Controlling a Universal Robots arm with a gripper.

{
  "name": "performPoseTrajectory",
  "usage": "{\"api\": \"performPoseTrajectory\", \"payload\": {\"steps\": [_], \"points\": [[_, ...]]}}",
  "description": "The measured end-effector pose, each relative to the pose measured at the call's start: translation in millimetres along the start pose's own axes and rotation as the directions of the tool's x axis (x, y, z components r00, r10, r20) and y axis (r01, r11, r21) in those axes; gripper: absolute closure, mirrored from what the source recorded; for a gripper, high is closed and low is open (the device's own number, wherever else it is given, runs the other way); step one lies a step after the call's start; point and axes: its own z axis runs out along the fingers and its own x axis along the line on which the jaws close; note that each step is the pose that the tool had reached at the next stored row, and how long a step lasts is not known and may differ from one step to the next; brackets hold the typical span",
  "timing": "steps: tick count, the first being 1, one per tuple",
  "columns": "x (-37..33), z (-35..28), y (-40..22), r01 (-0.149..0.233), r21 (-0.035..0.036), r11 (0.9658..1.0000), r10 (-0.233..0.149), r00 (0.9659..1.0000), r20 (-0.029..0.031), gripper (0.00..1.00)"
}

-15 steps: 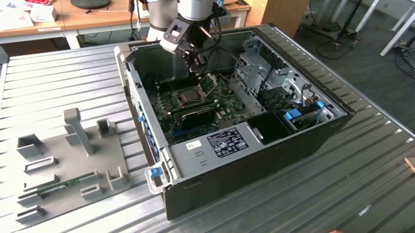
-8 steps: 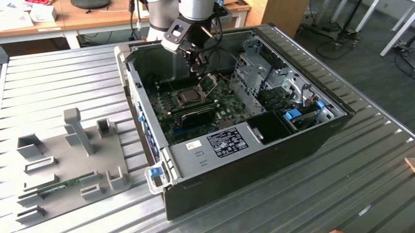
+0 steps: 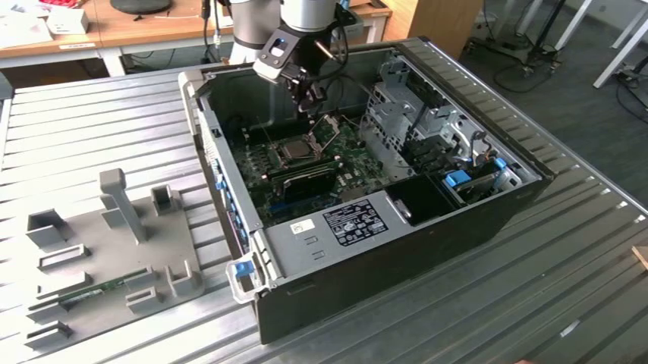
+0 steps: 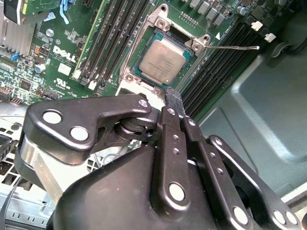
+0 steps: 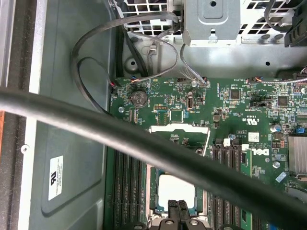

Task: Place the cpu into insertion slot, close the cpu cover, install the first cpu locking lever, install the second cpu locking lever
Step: 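Place the cpu into insertion slot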

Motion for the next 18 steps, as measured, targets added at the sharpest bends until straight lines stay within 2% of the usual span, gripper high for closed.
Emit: {"api": "performPoseTrajectory", "payload": {"steps": [12,18], "points": [[0.0,0.2,1.2,0.000,0.0000,1.0000,0.000,1.0000,-0.0001,0.89],[0.0,0.6,6.5,0.000,0.0000,1.0000,0.000,1.0000,-0.0001,0.89]]}}
